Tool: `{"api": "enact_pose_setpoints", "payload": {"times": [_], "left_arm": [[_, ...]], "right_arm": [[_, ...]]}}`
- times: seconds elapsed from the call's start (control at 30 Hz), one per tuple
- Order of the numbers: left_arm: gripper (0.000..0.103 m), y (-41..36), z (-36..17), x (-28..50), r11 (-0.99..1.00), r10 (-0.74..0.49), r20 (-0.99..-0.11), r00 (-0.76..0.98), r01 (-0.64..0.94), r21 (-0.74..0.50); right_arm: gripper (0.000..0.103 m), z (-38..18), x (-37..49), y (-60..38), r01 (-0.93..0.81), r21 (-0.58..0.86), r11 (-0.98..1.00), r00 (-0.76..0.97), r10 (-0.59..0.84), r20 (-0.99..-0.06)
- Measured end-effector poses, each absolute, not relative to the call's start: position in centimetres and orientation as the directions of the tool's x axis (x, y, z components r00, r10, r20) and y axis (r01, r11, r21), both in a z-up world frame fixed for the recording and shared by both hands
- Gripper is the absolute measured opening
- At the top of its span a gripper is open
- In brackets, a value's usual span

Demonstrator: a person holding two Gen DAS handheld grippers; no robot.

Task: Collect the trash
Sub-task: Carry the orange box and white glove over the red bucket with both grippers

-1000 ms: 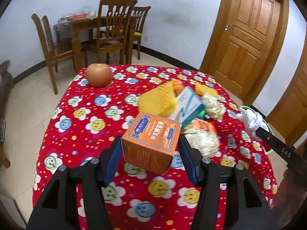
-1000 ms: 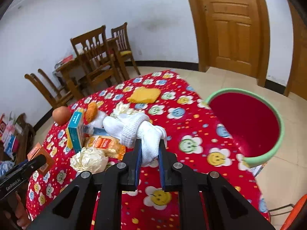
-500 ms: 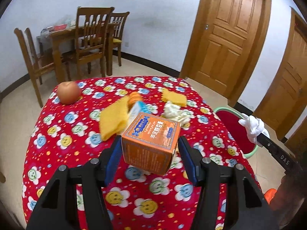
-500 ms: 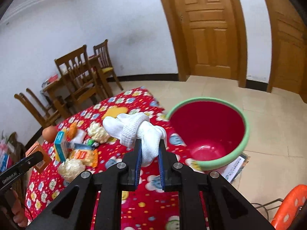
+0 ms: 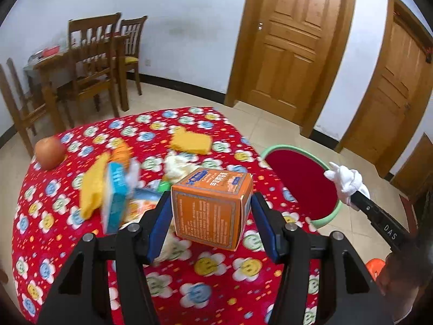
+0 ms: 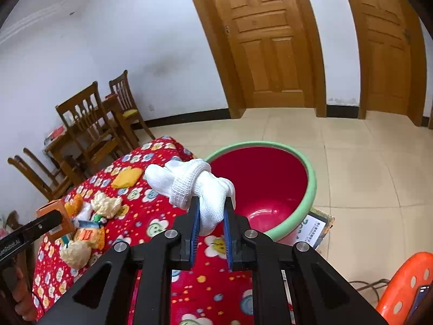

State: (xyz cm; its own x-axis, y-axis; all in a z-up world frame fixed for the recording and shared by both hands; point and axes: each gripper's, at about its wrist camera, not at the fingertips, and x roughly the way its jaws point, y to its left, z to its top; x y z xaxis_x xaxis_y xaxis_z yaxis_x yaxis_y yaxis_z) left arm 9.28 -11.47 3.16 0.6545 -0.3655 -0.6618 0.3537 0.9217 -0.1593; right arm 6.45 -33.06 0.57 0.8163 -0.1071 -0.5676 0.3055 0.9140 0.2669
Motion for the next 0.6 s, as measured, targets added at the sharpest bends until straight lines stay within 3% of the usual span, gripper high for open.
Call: {"api": "enact_pose_setpoints", "payload": {"times": [0.6], "left_arm": [[0.059, -21.1, 0.1, 12.4, 0.88, -0.395, -0.702, 0.592, 0.464, -0.104]], "right_arm": [[0.016, -1.8, 6.3, -38.9, 0.406, 0.294, 0.865, 0.781, -0.161, -0.603]]}}
